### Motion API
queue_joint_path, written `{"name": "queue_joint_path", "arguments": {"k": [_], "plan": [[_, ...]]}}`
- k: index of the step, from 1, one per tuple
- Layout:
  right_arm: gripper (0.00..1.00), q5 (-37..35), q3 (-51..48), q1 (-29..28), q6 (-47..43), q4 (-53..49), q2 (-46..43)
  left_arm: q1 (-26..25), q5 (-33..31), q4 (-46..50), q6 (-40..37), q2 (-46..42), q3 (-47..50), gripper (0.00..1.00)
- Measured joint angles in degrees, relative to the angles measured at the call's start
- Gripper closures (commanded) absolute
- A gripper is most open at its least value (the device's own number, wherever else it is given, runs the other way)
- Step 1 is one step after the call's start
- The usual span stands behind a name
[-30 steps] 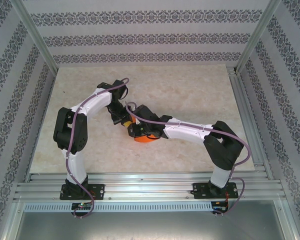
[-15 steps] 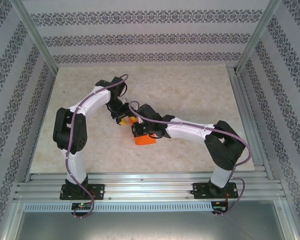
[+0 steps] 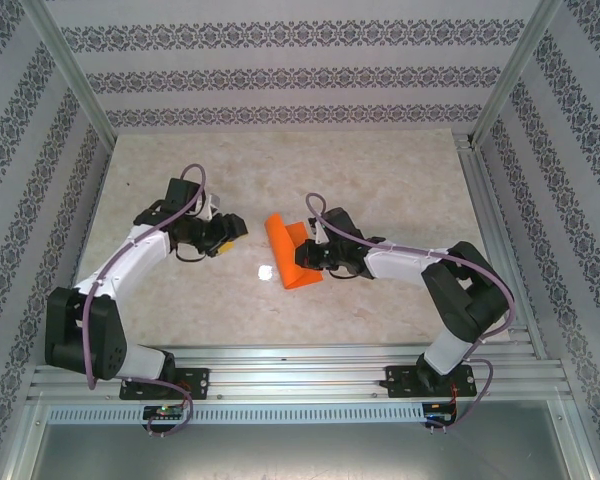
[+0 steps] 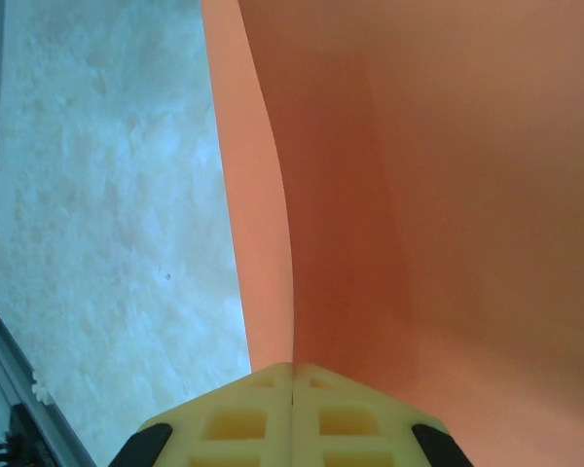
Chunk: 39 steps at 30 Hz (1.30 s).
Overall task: Fold a paper plane with a square sheet of paper (fold left side to right side)
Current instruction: First fold in half a square sheet of paper at the center of the table.
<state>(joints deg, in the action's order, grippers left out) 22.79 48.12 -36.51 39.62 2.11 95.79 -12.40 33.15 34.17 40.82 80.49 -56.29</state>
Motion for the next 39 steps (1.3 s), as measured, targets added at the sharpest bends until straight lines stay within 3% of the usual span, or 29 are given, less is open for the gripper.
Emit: {"name": "queue_joint_path", "arguments": {"k": [10, 26, 39], "plan": [[0.98, 2.23, -3.63, 3.93, 1.92, 3.91, -1.57, -7.02, -0.70, -12.76, 3.26, 6.56, 3.45, 0.35], [0.98, 1.55, -12.41, 4.79, 12.28, 13.84, -1.51, -12.20, -3.10, -18.82, 4.66, 25.00, -7.04, 0.30], [0.96, 1.25, -12.39, 4.79, 13.33, 14.19, -0.37, -15.13, -3.69, -18.12, 4.28, 29.68, -10.10, 0.43]]}}
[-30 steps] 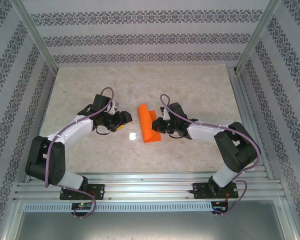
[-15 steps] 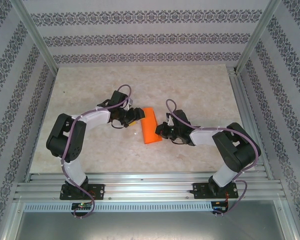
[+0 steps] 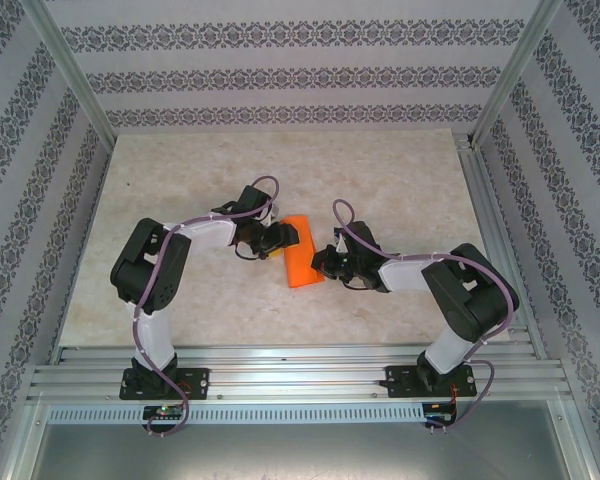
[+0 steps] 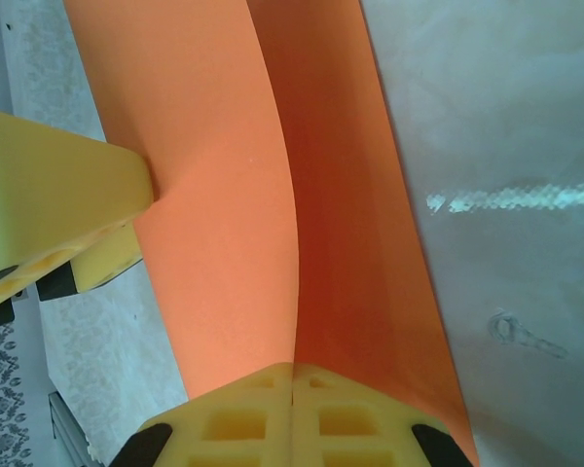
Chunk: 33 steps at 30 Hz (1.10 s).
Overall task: Fold a paper plane with a square sheet of paper (fold left side to right side)
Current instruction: First fold in half a square sheet of paper at the center of the table.
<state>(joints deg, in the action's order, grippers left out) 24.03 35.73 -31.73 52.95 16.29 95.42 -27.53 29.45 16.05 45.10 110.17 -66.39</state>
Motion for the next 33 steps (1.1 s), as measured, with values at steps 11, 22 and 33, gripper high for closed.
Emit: {"name": "queue_joint_path", "arguments": {"k": [11, 22, 33], "plan": [[0.89, -0.13, 0.07, 0.42, 0.17, -0.11, 0.11, -0.22, -0.48, 1.95, -1.14, 4.22, -5.68, 0.50], [0.69, 0.00, 0.72, 2.64, -0.07, -1.68, 0.13, -0.35, -1.88, 4.04, -3.26, 6.14, -8.04, 0.52], [0.64, 0.48, 3.30, 5.97, -4.31, -6.93, -0.24, -0.44, -2.21, 4.24, -3.50, 6.14, -8.15, 0.50]]}}
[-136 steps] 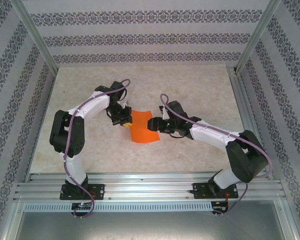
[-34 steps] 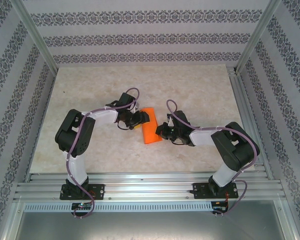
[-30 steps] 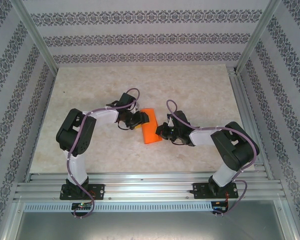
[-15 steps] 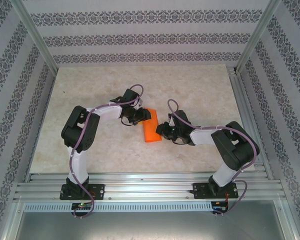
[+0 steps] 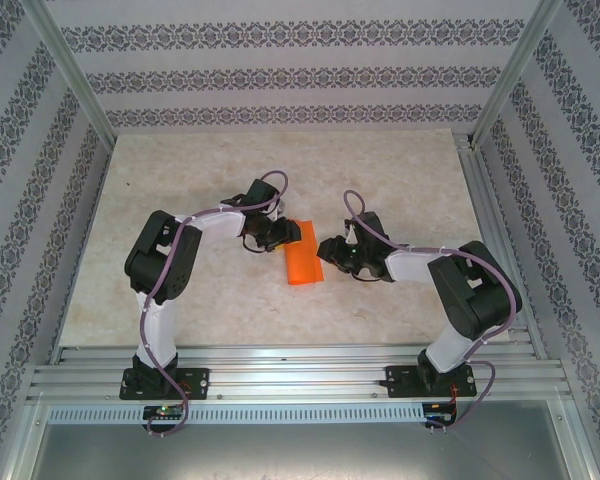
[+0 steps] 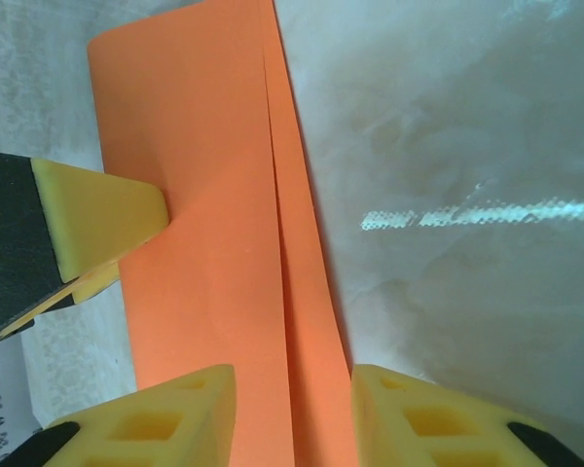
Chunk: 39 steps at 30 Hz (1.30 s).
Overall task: Fold a paper plane with a square sheet of paper (fold left side to right side)
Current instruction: First fold in half a square sheet of paper at the center of the table.
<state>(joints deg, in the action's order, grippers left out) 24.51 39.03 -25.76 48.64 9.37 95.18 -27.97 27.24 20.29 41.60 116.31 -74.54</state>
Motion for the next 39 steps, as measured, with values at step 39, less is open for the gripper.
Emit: {"name": "queue_joint_path", "arguments": {"k": [39], "plan": [[0.65, -0.35, 1.95, 2.67, -5.14, -4.52, -2.80, -2.97, -8.66, 7.48, 9.16, 2.43, -6.40, 0.47]]}}
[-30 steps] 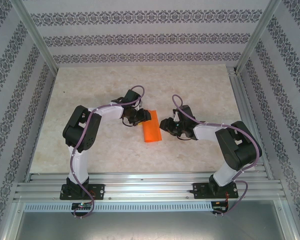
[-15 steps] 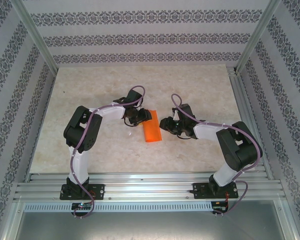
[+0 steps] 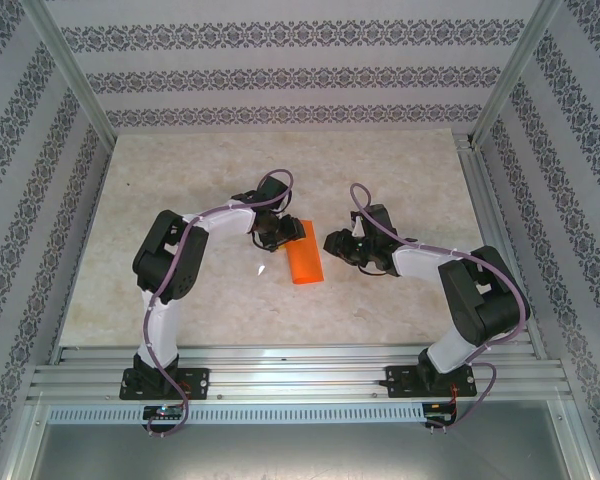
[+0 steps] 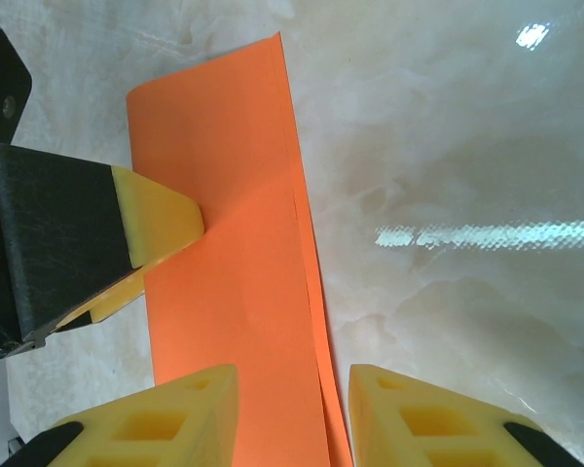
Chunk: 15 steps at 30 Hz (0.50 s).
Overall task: Fold a paper plane with a square sheet of paper (fold left side to right side)
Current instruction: First fold in half a square sheet of paper at the center of the table.
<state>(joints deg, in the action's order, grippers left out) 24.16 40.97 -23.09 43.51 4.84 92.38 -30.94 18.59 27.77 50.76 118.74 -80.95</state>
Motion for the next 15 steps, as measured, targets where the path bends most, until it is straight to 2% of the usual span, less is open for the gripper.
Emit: {"name": "queue_joint_path", "arguments": {"k": [15], "plan": [[0.67, 2.32, -0.17, -0.02, 0.90, 0.96, 0.02, -0.72, -1.62, 3.91, 0.59, 1.70, -3.41, 0.46]]}}
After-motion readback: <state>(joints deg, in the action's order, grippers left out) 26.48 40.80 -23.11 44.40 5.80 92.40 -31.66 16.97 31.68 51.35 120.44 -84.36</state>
